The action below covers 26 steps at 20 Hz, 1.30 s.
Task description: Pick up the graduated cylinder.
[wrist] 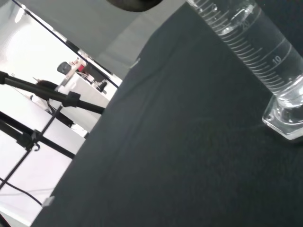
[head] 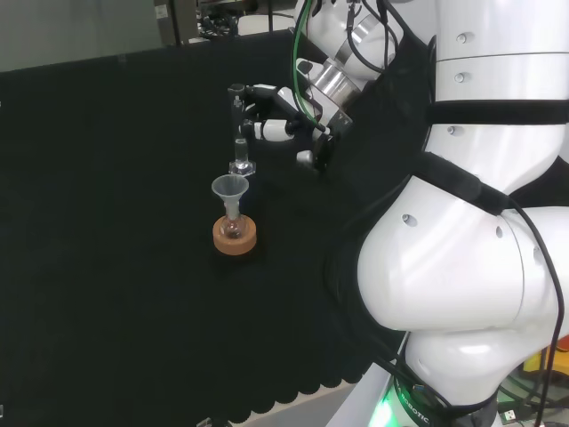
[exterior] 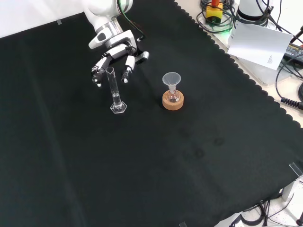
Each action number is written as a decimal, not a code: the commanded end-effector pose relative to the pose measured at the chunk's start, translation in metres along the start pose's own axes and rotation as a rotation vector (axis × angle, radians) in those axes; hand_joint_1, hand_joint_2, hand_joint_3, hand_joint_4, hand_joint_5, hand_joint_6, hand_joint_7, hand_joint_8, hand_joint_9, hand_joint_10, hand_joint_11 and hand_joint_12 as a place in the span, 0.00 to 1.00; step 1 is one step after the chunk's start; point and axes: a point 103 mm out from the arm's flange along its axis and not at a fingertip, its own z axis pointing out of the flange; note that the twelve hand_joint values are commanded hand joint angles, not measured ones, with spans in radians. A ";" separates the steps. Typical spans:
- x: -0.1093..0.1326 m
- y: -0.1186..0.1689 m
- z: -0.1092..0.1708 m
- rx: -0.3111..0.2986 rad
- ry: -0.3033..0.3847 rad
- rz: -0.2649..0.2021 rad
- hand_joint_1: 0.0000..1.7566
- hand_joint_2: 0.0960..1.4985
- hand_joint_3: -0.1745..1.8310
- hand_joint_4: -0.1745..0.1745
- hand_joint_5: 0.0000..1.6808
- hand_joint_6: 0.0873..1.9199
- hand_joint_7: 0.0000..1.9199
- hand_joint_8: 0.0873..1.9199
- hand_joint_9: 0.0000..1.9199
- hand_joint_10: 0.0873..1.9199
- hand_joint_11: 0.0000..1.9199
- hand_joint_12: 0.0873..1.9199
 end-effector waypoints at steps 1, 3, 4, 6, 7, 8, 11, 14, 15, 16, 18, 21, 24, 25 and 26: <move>-0.003 0.003 0.009 -0.031 0.049 -0.009 0.56 0.63 0.00 0.35 0.27 0.00 0.19 0.29 0.31 0.25 0.18 0.67; -0.005 0.004 0.011 -0.038 0.061 -0.010 0.56 0.63 0.00 0.35 0.28 0.00 0.19 0.29 0.31 0.25 0.18 0.67; -0.006 0.004 0.013 -0.041 0.067 -0.011 0.56 0.63 0.00 0.36 0.28 0.00 0.19 0.29 0.32 0.25 0.18 0.66; -0.008 0.006 0.016 -0.039 0.078 -0.013 0.57 0.63 0.00 0.36 0.28 0.00 0.19 0.29 0.32 0.25 0.19 0.66; -0.009 0.006 0.018 -0.038 0.084 -0.016 0.57 0.63 0.00 0.36 0.29 0.00 0.19 0.29 0.32 0.25 0.19 0.66; -0.010 0.007 0.020 -0.037 0.090 -0.019 0.57 0.63 0.00 0.36 0.29 0.00 0.19 0.29 0.32 0.25 0.19 0.66; -0.012 0.008 0.024 -0.041 0.115 -0.033 0.57 0.63 0.00 0.37 0.29 0.00 0.19 0.29 0.32 0.25 0.19 0.66; -0.011 0.010 0.027 -0.051 0.131 -0.050 0.57 0.63 0.00 0.38 0.30 0.00 0.20 0.29 0.32 0.25 0.20 0.66; -0.010 0.011 0.028 -0.048 0.135 -0.056 0.57 0.63 0.00 0.38 0.30 0.00 0.20 0.29 0.32 0.25 0.20 0.66; -0.009 0.012 0.029 -0.046 0.138 -0.061 0.57 0.63 0.00 0.38 0.30 0.00 0.20 0.29 0.32 0.25 0.20 0.66; -0.007 0.012 0.030 -0.047 0.140 -0.072 0.57 0.63 0.00 0.39 0.30 0.00 0.20 0.29 0.33 0.25 0.20 0.66; -0.005 0.014 0.032 -0.053 0.137 -0.087 0.57 0.63 0.00 0.39 0.31 0.00 0.21 0.29 0.33 0.25 0.21 0.66; -0.003 0.016 0.033 -0.057 0.144 -0.092 0.57 0.63 0.00 0.39 0.33 0.00 0.23 0.29 0.35 0.24 0.22 0.65; -0.003 0.016 0.034 -0.056 0.144 -0.091 0.58 0.63 0.00 0.40 0.33 0.00 0.24 0.29 0.35 0.24 0.22 0.65; -0.004 0.017 0.035 -0.057 0.146 -0.089 0.58 0.64 0.00 0.40 0.34 0.00 0.25 0.29 0.36 0.24 0.23 0.65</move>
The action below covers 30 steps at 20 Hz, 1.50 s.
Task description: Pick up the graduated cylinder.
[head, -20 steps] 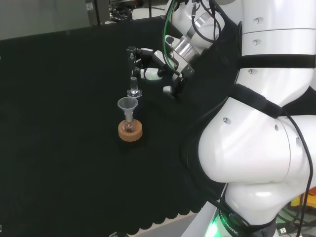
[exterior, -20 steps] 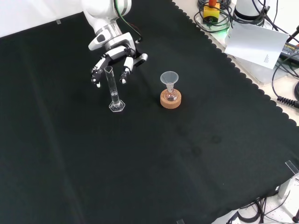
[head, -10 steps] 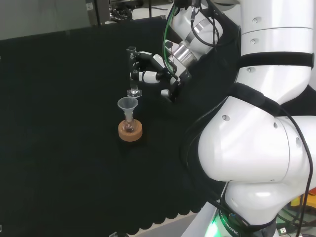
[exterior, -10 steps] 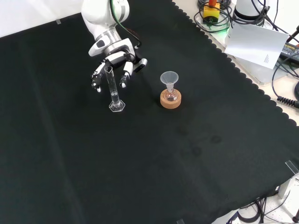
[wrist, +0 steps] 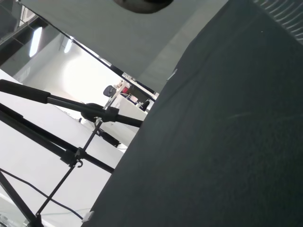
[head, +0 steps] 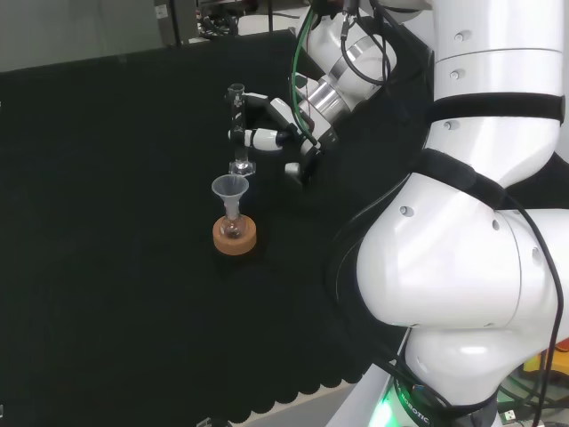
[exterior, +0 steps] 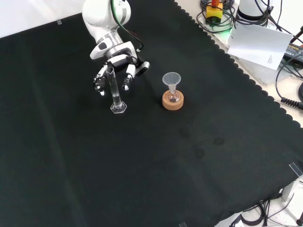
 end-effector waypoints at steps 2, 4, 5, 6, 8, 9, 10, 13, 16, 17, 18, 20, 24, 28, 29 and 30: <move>-0.001 0.003 0.005 -0.005 0.014 0.001 0.58 0.64 0.00 0.39 0.35 0.00 0.26 0.28 0.38 0.23 0.24 0.64; -0.002 0.002 0.006 -0.005 0.016 0.004 0.58 0.64 0.00 0.39 0.36 0.00 0.27 0.28 0.39 0.23 0.25 0.64; -0.003 0.002 0.006 -0.005 0.019 0.004 0.58 0.64 0.00 0.39 0.36 0.00 0.27 0.28 0.40 0.23 0.26 0.63; -0.003 0.002 0.006 -0.006 0.022 0.006 0.59 0.64 0.00 0.39 0.36 0.00 0.28 0.28 0.40 0.23 0.26 0.63; -0.003 0.001 0.006 -0.009 0.032 0.008 0.59 0.64 0.00 0.39 0.37 0.00 0.28 0.28 0.40 0.22 0.26 0.63; -0.003 0.001 0.005 -0.010 0.031 0.007 0.59 0.64 0.00 0.39 0.37 0.00 0.28 0.28 0.40 0.22 0.26 0.63; -0.003 0.001 0.006 -0.011 0.033 0.008 0.59 0.64 0.00 0.39 0.37 0.00 0.28 0.28 0.40 0.22 0.26 0.63; -0.005 0.002 0.009 -0.014 0.037 0.004 0.59 0.65 0.00 0.39 0.36 0.00 0.28 0.28 0.41 0.22 0.27 0.63; -0.006 0.003 0.013 -0.014 0.050 0.006 0.59 0.65 0.00 0.39 0.36 0.00 0.28 0.28 0.42 0.21 0.28 0.62; -0.006 0.003 0.014 -0.013 0.053 0.008 0.59 0.65 0.00 0.39 0.36 0.00 0.28 0.28 0.42 0.21 0.28 0.62; -0.006 0.003 0.015 -0.016 0.056 0.007 0.59 0.65 0.00 0.39 0.36 0.00 0.28 0.28 0.42 0.21 0.28 0.62; -0.007 0.003 0.015 -0.025 0.061 0.008 0.59 0.65 0.00 0.39 0.35 0.01 0.29 0.28 0.42 0.21 0.29 0.62; -0.007 0.003 0.014 -0.041 0.074 0.005 0.59 0.65 0.00 0.38 0.36 0.01 0.29 0.27 0.44 0.20 0.31 0.60; -0.006 0.003 0.012 -0.049 0.080 -0.003 0.59 0.67 0.00 0.38 0.37 0.02 0.30 0.27 0.45 0.20 0.32 0.60; -0.006 0.003 0.012 -0.050 0.077 -0.005 0.59 0.67 0.00 0.39 0.37 0.02 0.30 0.27 0.45 0.20 0.32 0.60; -0.006 0.003 0.012 -0.050 0.076 -0.006 0.59 0.67 0.00 0.39 0.38 0.02 0.30 0.27 0.45 0.19 0.32 0.60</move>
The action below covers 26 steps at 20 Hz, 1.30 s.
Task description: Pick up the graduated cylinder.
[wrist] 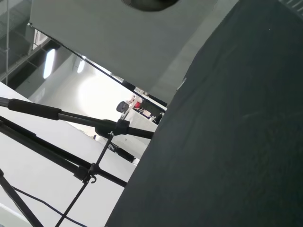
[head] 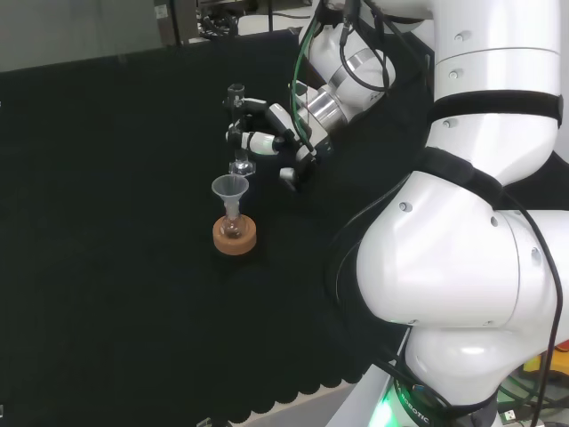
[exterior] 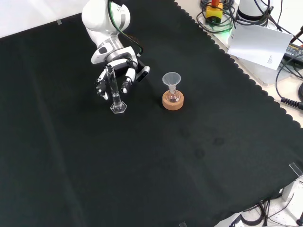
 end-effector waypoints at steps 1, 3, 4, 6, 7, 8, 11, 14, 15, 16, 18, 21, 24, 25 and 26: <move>0.000 0.000 0.001 -0.002 -0.002 -0.006 0.59 0.67 0.00 0.39 0.38 0.03 0.30 0.27 0.45 0.19 0.33 0.59; 0.000 0.000 0.002 -0.002 -0.004 -0.007 0.59 0.67 0.00 0.41 0.39 0.04 0.31 0.27 0.46 0.18 0.34 0.58; 0.000 0.000 0.002 -0.002 -0.005 -0.006 0.59 0.68 0.00 0.41 0.40 0.06 0.31 0.27 0.47 0.17 0.35 0.57; 0.000 0.000 0.002 -0.001 -0.001 -0.003 0.59 0.68 0.00 0.43 0.41 0.09 0.32 0.26 0.48 0.16 0.37 0.56; -0.001 0.000 0.003 -0.001 0.011 0.000 0.60 0.69 0.00 0.43 0.41 0.12 0.32 0.26 0.49 0.15 0.38 0.56; -0.001 0.000 0.003 -0.001 0.015 0.001 0.60 0.69 0.00 0.44 0.40 0.15 0.33 0.26 0.50 0.14 0.38 0.55; 0.000 0.001 0.003 -0.004 0.016 0.000 0.60 0.69 0.00 0.45 0.39 0.19 0.33 0.26 0.51 0.12 0.39 0.55; 0.001 0.001 0.003 -0.014 0.016 -0.006 0.61 0.70 0.00 0.45 0.39 0.21 0.33 0.26 0.51 0.12 0.39 0.55; 0.001 0.001 0.003 -0.018 0.020 -0.007 0.61 0.72 0.00 0.44 0.39 0.23 0.34 0.26 0.52 0.12 0.40 0.54; 0.001 0.001 0.003 -0.025 0.020 -0.006 0.62 0.73 0.00 0.44 0.39 0.24 0.34 0.26 0.53 0.11 0.42 0.53; 0.001 0.000 0.002 -0.033 0.013 -0.003 0.63 0.76 0.00 0.45 0.43 0.26 0.37 0.27 0.56 0.11 0.46 0.51; 0.002 -0.001 0.003 -0.031 -0.017 -0.002 0.65 0.80 0.00 0.47 0.48 0.28 0.43 0.28 0.60 0.09 0.53 0.46; 0.004 -0.001 0.001 -0.035 -0.043 0.006 0.65 0.80 0.02 0.39 0.51 0.39 0.48 0.27 0.64 0.07 0.57 0.44; 0.005 -0.001 0.001 -0.035 -0.051 0.007 0.64 0.79 0.05 0.31 0.51 0.48 0.51 0.27 0.65 0.07 0.59 0.43; 0.006 -0.001 0.000 -0.036 -0.063 0.009 0.63 0.78 0.06 0.27 0.52 0.53 0.53 0.26 0.66 0.06 0.60 0.42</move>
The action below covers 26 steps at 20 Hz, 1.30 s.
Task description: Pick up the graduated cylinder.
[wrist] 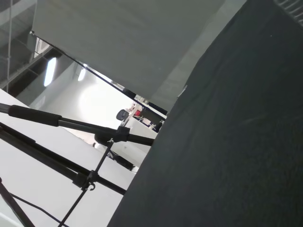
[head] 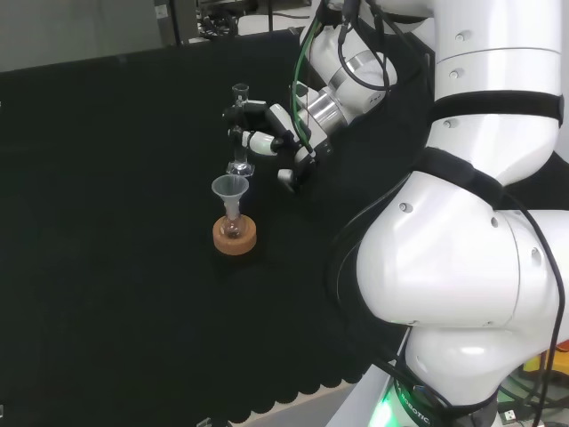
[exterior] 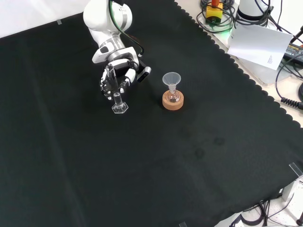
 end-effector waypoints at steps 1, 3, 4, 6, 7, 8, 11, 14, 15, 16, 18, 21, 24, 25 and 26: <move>0.004 0.000 -0.003 -0.008 -0.059 0.011 0.63 0.77 0.07 0.26 0.52 0.56 0.55 0.25 0.68 0.05 0.61 0.42; 0.006 0.000 -0.005 -0.007 -0.080 0.014 0.68 0.76 0.09 0.09 0.53 0.56 0.51 0.44 0.69 0.05 0.62 0.41; 0.007 0.000 -0.006 -0.004 -0.097 0.013 0.69 0.75 0.09 0.04 0.53 0.56 0.50 0.50 0.70 0.04 0.63 0.40; 0.010 0.001 -0.008 0.007 -0.142 0.007 0.70 0.75 0.09 0.01 0.53 0.56 0.49 0.54 0.71 0.04 0.63 0.40; 0.011 0.001 -0.010 0.017 -0.169 0.000 0.71 0.75 0.09 0.00 0.54 0.55 0.49 0.54 0.71 0.04 0.64 0.40; 0.014 0.001 -0.012 0.031 -0.205 -0.011 0.71 0.75 0.09 0.00 0.54 0.55 0.49 0.54 0.71 0.04 0.64 0.40; 0.019 0.002 -0.021 0.063 -0.278 -0.029 0.71 0.74 0.09 0.00 0.55 0.54 0.50 0.54 0.72 0.03 0.64 0.39; 0.026 0.002 -0.034 0.093 -0.336 -0.031 0.71 0.74 0.09 0.00 0.55 0.54 0.50 0.53 0.72 0.03 0.65 0.39; 0.029 0.002 -0.039 0.106 -0.354 -0.029 0.71 0.74 0.09 0.00 0.55 0.53 0.50 0.53 0.73 0.03 0.65 0.39; 0.031 0.000 -0.044 0.114 -0.368 -0.027 0.71 0.74 0.09 0.00 0.55 0.53 0.50 0.53 0.73 0.03 0.65 0.39; 0.037 -0.003 -0.055 0.122 -0.394 -0.020 0.71 0.74 0.09 0.00 0.55 0.53 0.50 0.53 0.73 0.02 0.65 0.39; 0.048 -0.011 -0.071 0.132 -0.441 -0.010 0.71 0.74 0.09 0.00 0.55 0.53 0.51 0.53 0.73 0.02 0.65 0.39; 0.062 -0.024 -0.087 0.150 -0.489 0.001 0.71 0.74 0.09 0.00 0.55 0.53 0.51 0.52 0.73 0.02 0.65 0.39; 0.067 -0.029 -0.092 0.153 -0.502 0.006 0.71 0.74 0.09 0.00 0.55 0.53 0.51 0.52 0.73 0.02 0.65 0.39; 0.072 -0.034 -0.096 0.156 -0.517 0.012 0.71 0.74 0.09 0.00 0.56 0.53 0.51 0.52 0.73 0.02 0.65 0.39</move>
